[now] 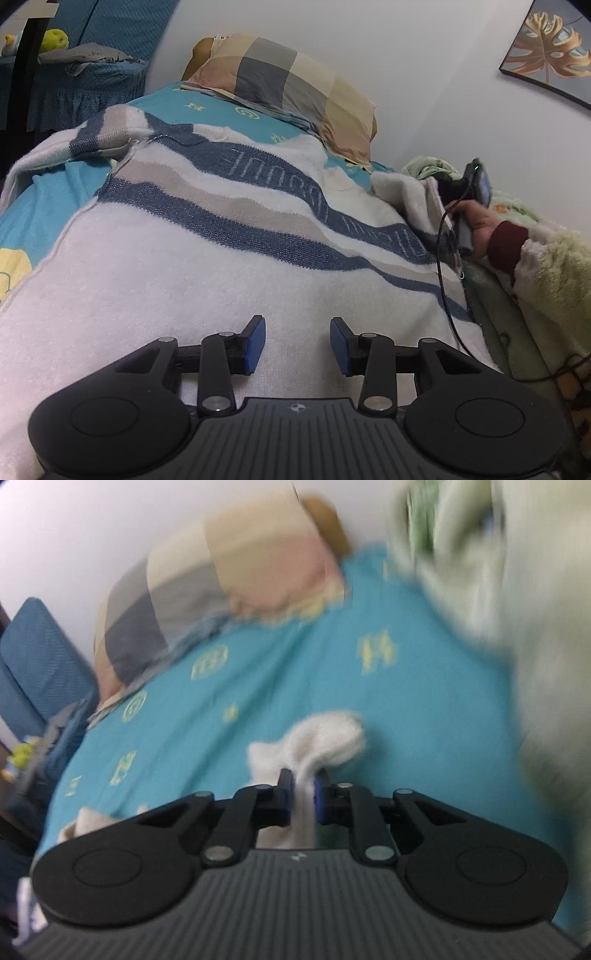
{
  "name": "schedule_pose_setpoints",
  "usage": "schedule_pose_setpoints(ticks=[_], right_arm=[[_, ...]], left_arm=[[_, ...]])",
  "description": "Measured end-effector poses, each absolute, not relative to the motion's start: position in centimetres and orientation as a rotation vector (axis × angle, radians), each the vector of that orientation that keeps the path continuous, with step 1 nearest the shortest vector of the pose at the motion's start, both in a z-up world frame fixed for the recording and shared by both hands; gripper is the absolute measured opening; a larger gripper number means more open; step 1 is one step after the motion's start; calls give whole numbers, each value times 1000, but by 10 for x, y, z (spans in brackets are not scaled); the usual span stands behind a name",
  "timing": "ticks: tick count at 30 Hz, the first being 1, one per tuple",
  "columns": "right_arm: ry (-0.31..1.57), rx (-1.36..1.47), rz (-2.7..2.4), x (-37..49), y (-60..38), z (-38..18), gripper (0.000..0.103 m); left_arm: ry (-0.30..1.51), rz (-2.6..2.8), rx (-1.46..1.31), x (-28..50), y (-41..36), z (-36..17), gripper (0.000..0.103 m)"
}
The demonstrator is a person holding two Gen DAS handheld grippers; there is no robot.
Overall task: Fold clothes
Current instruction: 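Grasp a sweater sleeve with the right gripper and lift it up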
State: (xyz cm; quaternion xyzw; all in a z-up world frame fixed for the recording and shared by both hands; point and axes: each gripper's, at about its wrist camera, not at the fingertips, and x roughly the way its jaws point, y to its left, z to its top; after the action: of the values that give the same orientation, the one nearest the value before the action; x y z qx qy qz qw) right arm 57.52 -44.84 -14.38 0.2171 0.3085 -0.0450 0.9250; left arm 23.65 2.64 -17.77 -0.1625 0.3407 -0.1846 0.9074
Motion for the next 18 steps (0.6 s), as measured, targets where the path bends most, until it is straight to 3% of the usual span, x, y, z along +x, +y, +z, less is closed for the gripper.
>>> schedule_pose_setpoints(ticks=[6, 11, 18], right_arm=[[395, 263, -245, 529, -492, -45, 14], [238, 192, -302, 481, -508, 4, 14], [93, -132, -65, 418, -404, 51, 14]], left_arm=[[701, -374, -309, 235, 25, -176, 41], [704, -370, -231, 231, 20, -173, 41], [713, -361, -202, 230, 24, -164, 41]])
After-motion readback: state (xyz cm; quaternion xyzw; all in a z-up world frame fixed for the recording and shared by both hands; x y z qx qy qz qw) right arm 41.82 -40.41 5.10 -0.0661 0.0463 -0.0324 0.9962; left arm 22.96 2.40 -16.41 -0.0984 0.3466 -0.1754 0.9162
